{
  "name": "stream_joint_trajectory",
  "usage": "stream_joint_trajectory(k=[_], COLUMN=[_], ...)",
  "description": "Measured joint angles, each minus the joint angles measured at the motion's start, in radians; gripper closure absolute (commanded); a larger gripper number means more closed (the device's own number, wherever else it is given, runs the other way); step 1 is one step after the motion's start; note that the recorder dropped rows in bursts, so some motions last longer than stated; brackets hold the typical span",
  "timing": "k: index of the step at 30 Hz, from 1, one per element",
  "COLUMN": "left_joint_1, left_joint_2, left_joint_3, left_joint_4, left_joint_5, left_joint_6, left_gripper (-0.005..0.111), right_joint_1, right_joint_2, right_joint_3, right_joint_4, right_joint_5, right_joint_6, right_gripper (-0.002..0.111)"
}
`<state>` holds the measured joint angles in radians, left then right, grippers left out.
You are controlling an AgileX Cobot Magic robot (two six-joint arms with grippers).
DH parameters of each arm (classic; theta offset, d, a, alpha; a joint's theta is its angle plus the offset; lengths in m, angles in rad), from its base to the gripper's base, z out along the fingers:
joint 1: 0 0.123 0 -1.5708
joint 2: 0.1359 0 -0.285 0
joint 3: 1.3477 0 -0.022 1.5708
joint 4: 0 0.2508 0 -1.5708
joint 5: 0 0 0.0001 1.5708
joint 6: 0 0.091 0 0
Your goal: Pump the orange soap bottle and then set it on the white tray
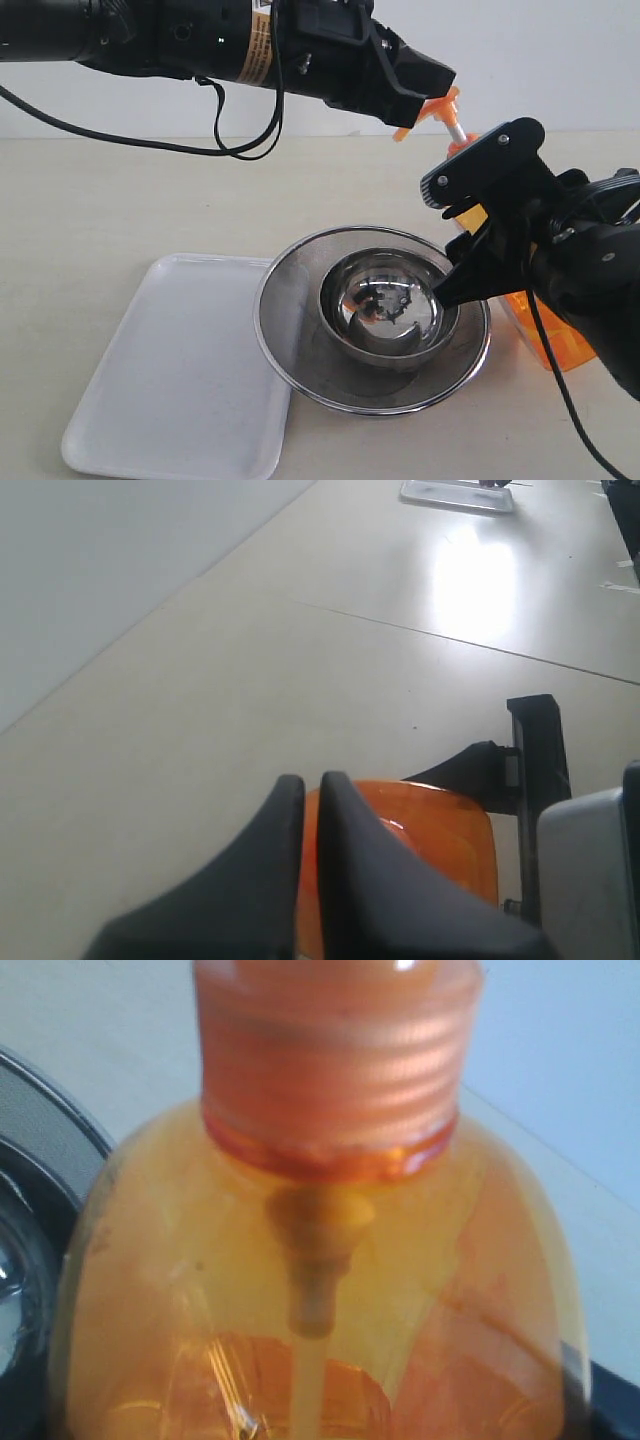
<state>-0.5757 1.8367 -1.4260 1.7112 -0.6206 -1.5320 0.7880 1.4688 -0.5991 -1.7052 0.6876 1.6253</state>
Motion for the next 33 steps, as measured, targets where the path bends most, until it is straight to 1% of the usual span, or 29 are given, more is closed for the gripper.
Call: stream_joint_trajectory(k=[8, 13, 33], left_joint_1=[0.006, 0.008, 0.01], left_joint_2=[0.012, 0.022, 0.022], left_joint_3=[0.0, 0.012, 0.015], left_joint_4=[-0.007, -0.037, -0.039], left_joint_5=[-0.017, -0.023, -0.023], left_joint_6=[0.0, 0.0, 0.0], left_gripper=[0.102, 0.102, 0.102], right_joint_1=[0.0, 0.0, 0.0], right_joint_2=[0.0, 0.0, 0.0], right_joint_3=[0.0, 0.004, 0.004], right_joint_4=[0.0, 0.015, 0.015], right_joint_5=[0.002, 0.015, 0.015], right_joint_6=[-0.002, -0.019, -0.021], right_gripper=[0.108, 0.108, 0.108])
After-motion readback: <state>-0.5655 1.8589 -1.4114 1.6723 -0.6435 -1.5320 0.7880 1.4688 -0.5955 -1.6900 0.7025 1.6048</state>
